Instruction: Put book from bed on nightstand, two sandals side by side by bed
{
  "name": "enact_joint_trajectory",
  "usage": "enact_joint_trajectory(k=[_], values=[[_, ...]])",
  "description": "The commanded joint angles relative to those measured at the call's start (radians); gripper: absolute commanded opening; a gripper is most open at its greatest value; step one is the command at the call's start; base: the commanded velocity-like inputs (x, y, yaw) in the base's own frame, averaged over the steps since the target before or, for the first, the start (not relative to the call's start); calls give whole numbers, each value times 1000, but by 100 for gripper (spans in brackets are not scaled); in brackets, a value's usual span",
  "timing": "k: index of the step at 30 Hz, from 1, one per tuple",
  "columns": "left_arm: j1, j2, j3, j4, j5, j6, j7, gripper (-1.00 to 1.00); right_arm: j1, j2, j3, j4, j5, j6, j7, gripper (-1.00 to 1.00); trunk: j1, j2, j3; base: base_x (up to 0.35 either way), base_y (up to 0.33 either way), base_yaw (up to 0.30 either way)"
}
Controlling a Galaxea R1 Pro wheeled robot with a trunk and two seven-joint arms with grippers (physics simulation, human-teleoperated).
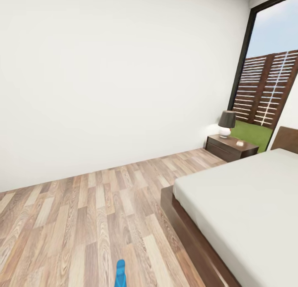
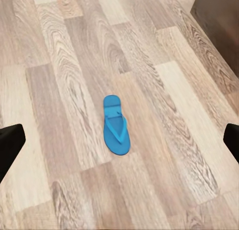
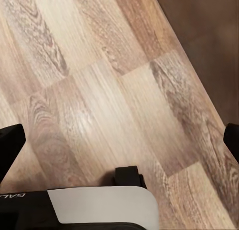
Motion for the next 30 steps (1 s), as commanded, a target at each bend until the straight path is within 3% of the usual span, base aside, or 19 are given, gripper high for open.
enact_joint_trajectory(k=[1, 30], values=[[0, 0, 0, 0, 5, -2, 0, 100, 0, 0, -2, 0, 0, -2, 1, 100, 0, 0, -1, 159, -13, 0], [0, 0, 0, 0, 5, -4, -1, 100, 0, 0, -2, 0, 1, -2, 1, 100, 0, 0, -1, 147, -25, 0]])
